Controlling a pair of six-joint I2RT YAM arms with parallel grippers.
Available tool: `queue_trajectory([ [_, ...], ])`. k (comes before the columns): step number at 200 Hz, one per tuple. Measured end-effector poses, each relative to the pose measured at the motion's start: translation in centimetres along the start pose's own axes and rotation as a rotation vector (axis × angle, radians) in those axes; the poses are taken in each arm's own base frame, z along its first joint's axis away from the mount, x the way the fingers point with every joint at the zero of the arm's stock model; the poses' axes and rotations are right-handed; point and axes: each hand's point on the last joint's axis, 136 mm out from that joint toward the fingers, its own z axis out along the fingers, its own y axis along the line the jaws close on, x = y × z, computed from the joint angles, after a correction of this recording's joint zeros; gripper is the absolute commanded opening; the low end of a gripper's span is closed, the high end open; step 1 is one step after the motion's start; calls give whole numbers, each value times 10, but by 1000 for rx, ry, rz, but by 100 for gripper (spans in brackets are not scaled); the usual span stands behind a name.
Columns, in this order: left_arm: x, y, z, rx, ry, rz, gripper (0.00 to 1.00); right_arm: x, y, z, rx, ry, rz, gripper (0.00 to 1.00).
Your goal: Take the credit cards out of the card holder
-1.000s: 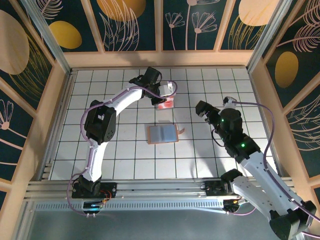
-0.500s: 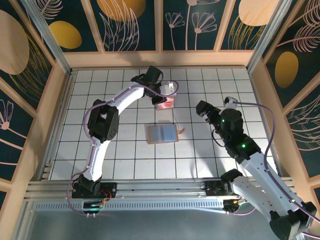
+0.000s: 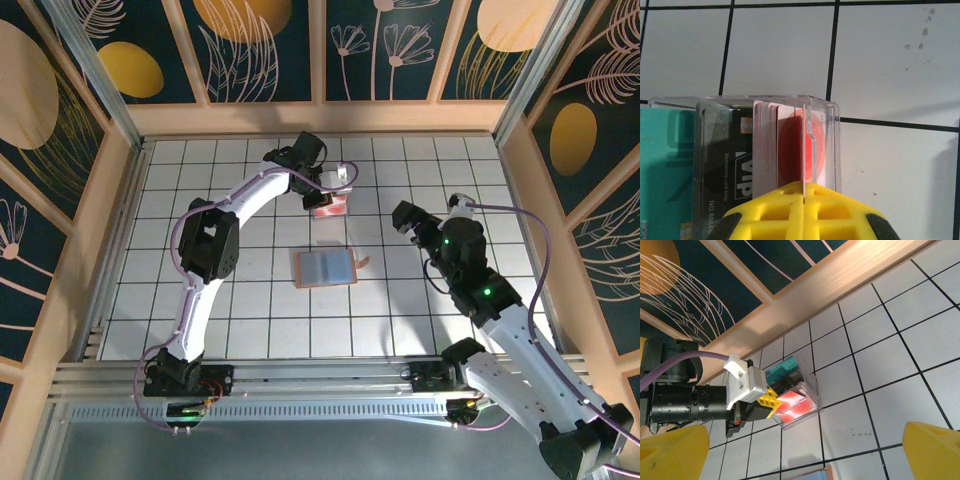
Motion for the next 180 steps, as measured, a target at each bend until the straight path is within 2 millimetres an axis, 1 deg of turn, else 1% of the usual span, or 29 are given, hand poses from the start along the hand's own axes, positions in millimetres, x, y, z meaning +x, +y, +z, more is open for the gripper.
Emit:
queue_trajectory([
  [27,-3,3,-1,-3,-3,1,4,0,0,0,0,0,0,99],
  [33,-2,3,0,-2,-2,1,6,0,0,0,0,0,0,99],
  [77,-1,2,3,7,6,-4,7,0,0,0,0,1,0,99],
  [78,-1,2,3,7,6,-4,8,0,0,0,0,1,0,99],
  [80,-1,2,3,8,6,-4,15,0,0,0,0,1,0,99],
  [81,-1,2,3,8,6,-4,17,0,0,0,0,1,0,99],
  [86,0,2,3,9,7,-4,20,0,0,0,0,1,0,99],
  [180,-11,10,-5,-13,-12,-13,20,0,0,0,0,1,0,99],
])
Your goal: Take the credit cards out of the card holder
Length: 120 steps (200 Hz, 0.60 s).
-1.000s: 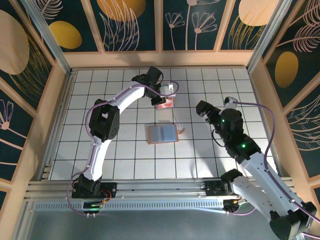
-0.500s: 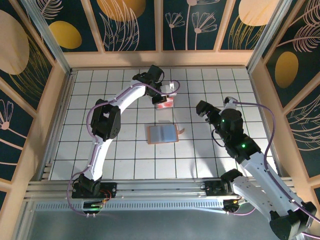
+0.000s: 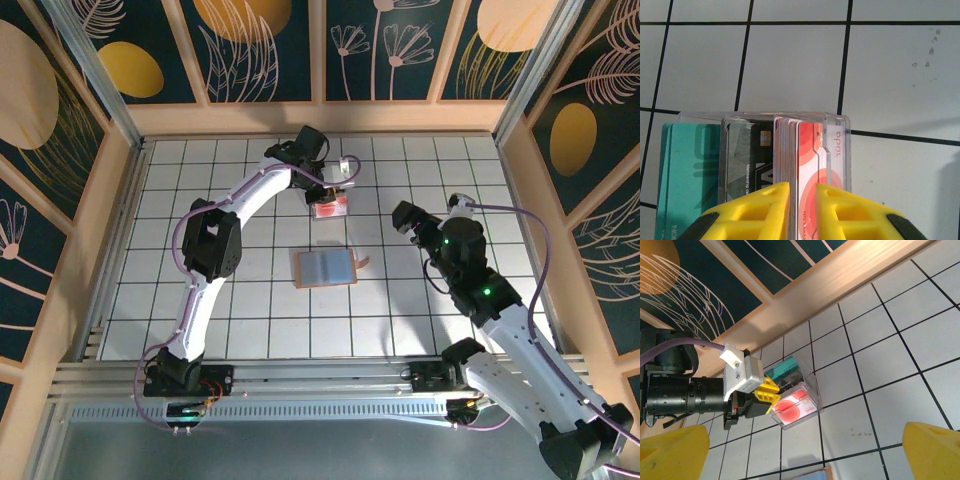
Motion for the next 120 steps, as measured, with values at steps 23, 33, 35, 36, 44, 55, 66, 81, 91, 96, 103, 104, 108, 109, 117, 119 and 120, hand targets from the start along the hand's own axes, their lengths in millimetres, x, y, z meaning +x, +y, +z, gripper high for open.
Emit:
queue_trajectory([
  [23,-1,0,-2,0,0,-16,19,0,0,0,0,0,0,99],
  [33,-3,1,-4,-3,-3,-23,20,0,0,0,0,0,0,99],
  [35,-3,2,-4,-3,-3,-25,20,0,0,0,0,0,0,99],
  [36,-4,2,-4,-4,-4,-26,20,0,0,0,0,0,0,99],
  [44,-6,3,-7,-9,-9,-32,20,0,0,0,0,0,0,99],
  [55,-10,5,-12,-17,-16,-43,20,0,0,0,1,-1,0,99],
  [66,-14,6,-19,-27,-23,-56,22,0,-1,0,5,-3,-1,99],
  [81,-21,10,-34,-57,-36,-69,39,1,-3,2,16,-1,-3,99],
  [91,-28,13,-48,-84,-47,-87,51,2,-4,4,25,5,-6,99],
  [96,-31,14,-55,-98,-55,-93,54,4,-6,5,31,10,-7,99],
  [103,-35,15,-66,-117,-65,-99,58,6,-7,6,38,17,-10,99],
  [104,-35,15,-69,-122,-66,-101,59,6,-7,6,40,18,-10,99],
  [108,-38,15,-76,-137,-74,-99,61,7,-8,7,44,22,-11,99],
  [109,-38,15,-77,-138,-75,-102,62,7,-8,7,44,23,-12,99],
  [117,-42,14,-93,-167,-90,-109,67,8,-10,7,50,27,-14,99],
  [119,-42,14,-96,-173,-92,-107,69,8,-10,7,51,27,-14,99],
  [120,-43,14,-97,-176,-95,-105,70,8,-10,7,52,27,-14,99],
])
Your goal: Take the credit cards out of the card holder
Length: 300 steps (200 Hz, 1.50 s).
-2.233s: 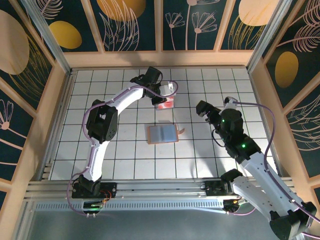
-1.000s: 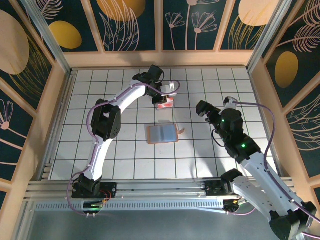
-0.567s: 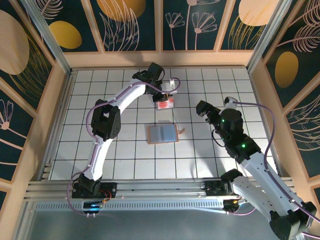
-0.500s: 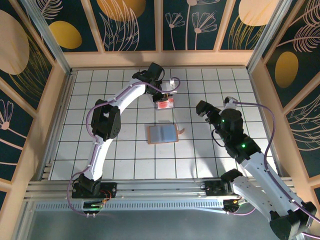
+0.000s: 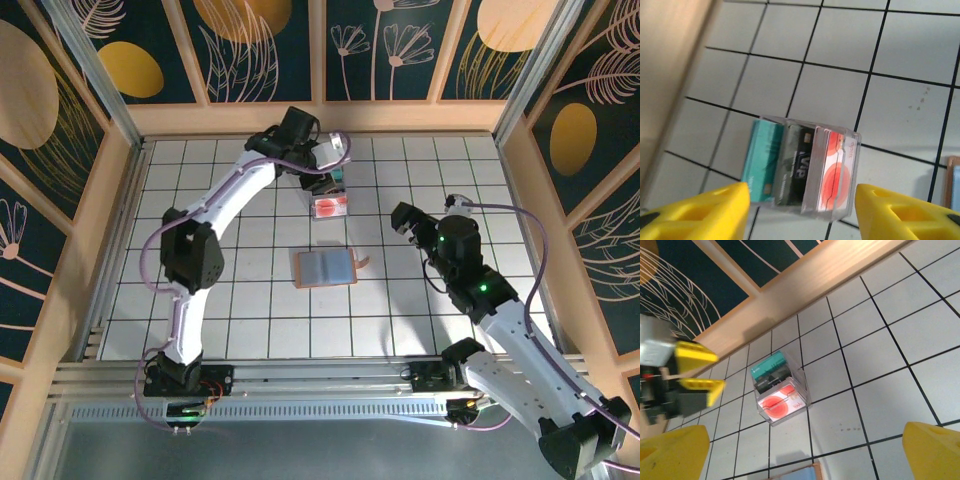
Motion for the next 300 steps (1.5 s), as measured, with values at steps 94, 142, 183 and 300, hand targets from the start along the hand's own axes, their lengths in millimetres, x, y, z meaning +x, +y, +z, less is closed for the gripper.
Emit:
queue_trajectory([
  [94,43,-9,-121,-440,-124,-203,99,-5,-16,0,82,-34,-9,99],
  [142,99,-7,-171,-728,-178,-523,99,0,-23,8,123,-19,-25,99],
  [183,158,-15,-204,-958,-186,-776,99,-4,-27,10,145,-50,-56,99],
  [300,289,-9,-249,-1310,-227,-1109,99,-22,-60,23,231,-251,-324,99],
])
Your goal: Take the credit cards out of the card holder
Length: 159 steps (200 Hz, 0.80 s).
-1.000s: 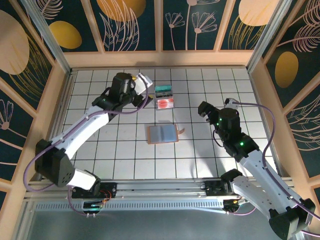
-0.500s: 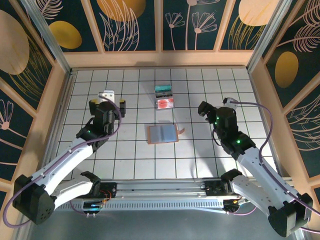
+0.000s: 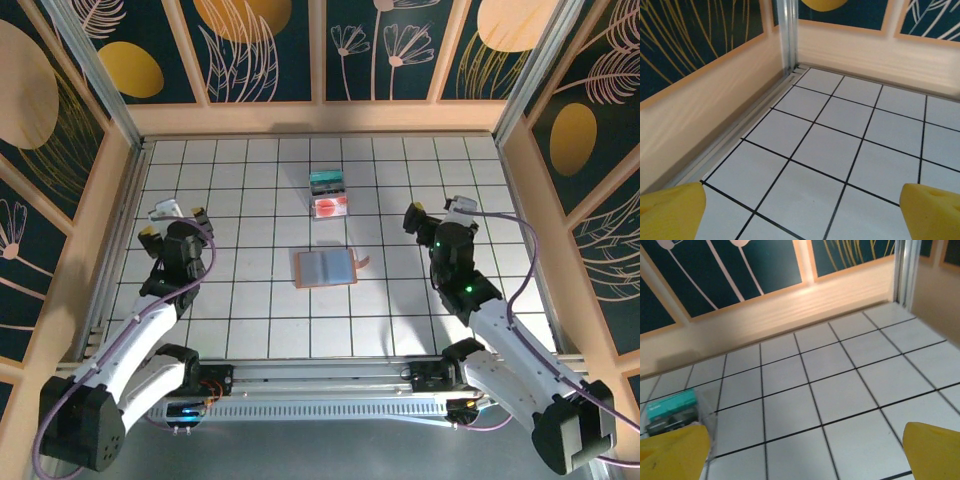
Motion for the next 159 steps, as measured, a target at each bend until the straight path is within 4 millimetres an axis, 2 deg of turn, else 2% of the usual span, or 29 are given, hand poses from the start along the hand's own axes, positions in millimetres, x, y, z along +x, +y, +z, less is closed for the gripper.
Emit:
queue_trajectory([
  [28,2,20,13,-16,-40,-70,99,0,-18,7,42,-46,-46,99],
  [56,-2,28,26,-19,-80,-96,99,-6,-39,15,100,-83,-52,99],
  [76,2,28,36,-6,-95,-90,99,-13,-50,21,124,-108,-46,99],
  [103,22,25,47,18,-84,-52,99,-16,-60,25,135,-135,-44,99],
  [131,42,15,54,69,-68,-19,99,-8,-72,26,142,-149,-44,99],
  [159,45,5,58,121,-91,-9,99,4,-84,24,150,-160,-44,99],
])
